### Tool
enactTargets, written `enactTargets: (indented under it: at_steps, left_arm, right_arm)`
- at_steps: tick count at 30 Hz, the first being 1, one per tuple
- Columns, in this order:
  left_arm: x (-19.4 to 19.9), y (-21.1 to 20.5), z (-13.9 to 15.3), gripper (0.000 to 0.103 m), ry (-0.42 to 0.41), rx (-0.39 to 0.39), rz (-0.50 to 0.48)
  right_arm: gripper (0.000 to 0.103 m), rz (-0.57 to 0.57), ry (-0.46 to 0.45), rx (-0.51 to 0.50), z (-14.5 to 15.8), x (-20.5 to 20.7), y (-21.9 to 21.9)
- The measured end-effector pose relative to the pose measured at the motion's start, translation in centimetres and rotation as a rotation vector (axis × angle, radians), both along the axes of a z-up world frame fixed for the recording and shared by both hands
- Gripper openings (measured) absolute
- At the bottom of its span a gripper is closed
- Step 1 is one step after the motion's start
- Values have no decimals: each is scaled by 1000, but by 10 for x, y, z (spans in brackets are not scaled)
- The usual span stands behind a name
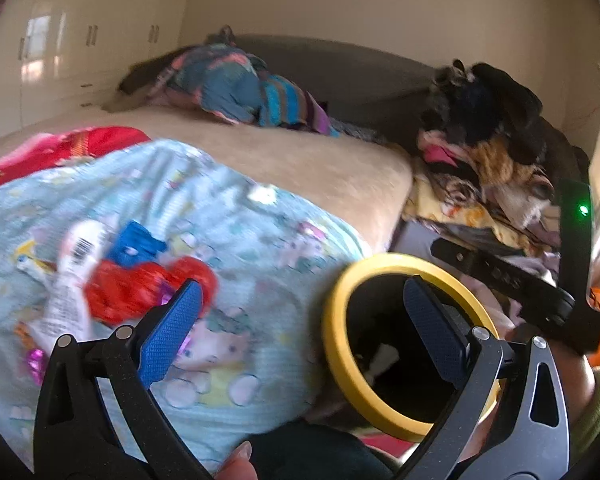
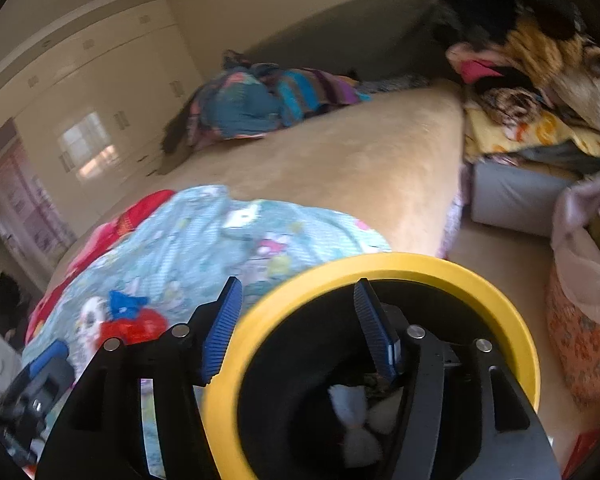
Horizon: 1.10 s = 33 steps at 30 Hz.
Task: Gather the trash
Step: 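Move both tools back from the bin to the trash pile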
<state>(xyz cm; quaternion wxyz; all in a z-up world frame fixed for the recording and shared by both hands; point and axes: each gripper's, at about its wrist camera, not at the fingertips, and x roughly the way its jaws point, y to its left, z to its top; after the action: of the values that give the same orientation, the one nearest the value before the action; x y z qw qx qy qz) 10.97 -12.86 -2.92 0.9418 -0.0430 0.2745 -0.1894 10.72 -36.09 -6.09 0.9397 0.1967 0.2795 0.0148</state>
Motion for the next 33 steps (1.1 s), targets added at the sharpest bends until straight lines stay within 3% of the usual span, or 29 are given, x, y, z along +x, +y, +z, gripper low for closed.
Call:
enactTargets:
  at_steps: [16, 28, 33]
  left_arm:
    - [10, 63, 23, 93, -68, -31, 197]
    - [18, 123, 31, 93, -54, -124, 334]
    - [24, 149, 29, 93, -20, -109, 388]
  right_arm:
    - [64, 202, -96, -56, 27, -8, 71]
    - [64, 323, -102, -96, 23, -8, 120]
    - [64, 389, -94, -123, 17, -5, 146]
